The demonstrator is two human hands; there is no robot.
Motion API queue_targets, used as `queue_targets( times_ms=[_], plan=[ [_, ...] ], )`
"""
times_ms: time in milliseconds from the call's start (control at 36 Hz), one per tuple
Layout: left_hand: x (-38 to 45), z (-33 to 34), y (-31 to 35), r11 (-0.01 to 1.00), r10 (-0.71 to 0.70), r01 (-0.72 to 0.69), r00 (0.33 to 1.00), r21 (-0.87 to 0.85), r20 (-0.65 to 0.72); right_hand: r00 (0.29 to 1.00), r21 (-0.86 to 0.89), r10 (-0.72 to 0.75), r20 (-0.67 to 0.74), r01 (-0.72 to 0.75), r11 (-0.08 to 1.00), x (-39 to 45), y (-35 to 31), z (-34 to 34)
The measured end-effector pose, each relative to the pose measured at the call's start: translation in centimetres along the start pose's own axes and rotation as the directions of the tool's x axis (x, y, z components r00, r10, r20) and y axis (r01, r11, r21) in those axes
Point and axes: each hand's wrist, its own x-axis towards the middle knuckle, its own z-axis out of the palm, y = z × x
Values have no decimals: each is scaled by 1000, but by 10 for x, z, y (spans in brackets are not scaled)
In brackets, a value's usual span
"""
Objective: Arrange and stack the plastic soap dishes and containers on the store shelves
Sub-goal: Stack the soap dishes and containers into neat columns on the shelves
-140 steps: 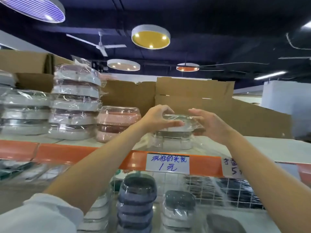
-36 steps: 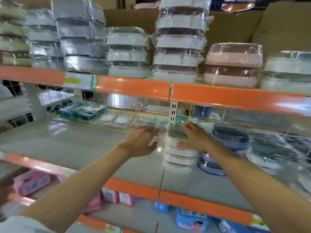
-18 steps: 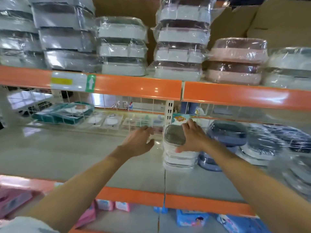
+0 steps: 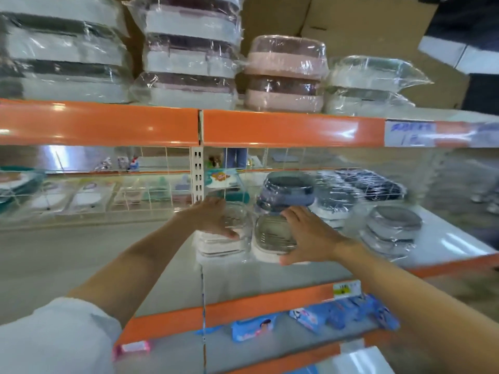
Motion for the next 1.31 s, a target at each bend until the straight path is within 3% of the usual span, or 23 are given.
queue_targets(
  times_ms=[83, 194, 444, 639, 750, 889, 1111, 1306],
  plan=[
    [7, 4, 2, 989, -62, 63, 998, 135, -7, 1000, -7, 17, 6, -17, 1000, -9, 9, -1],
    [1, 4, 13, 977, -72, 96, 989, 190, -128, 999, 0, 27, 28, -27, 1000, -19, 17, -4],
    [-41, 0, 51, 991, -92, 117, 948, 64, -306, 997, 41, 3, 79, -6, 999, -56, 38, -12],
    [-81, -8, 108, 988, -131, 149, 953, 46, -274, 995, 107, -83, -58, 89, 990, -115, 58, -30],
    [-107, -17, 147, 992, -125, 122, 934, -32, -335, 982, 106, -141, -129, 155, 982, -154, 75, -46],
    [-129, -39, 202, 995, -62, 88, 920, 50, -386, 964, 74, -171, -202, 189, 979, -188, 97, -73],
    [-161, -110, 267, 992, 6, 68, 822, 108, -570, 913, 148, -148, -380, 218, 965, -211, 128, -130],
    [-154, -169, 281, 997, -1, 55, 754, 62, -657, 862, 145, -96, -498, 192, 971, -192, 146, -182]
  ],
)
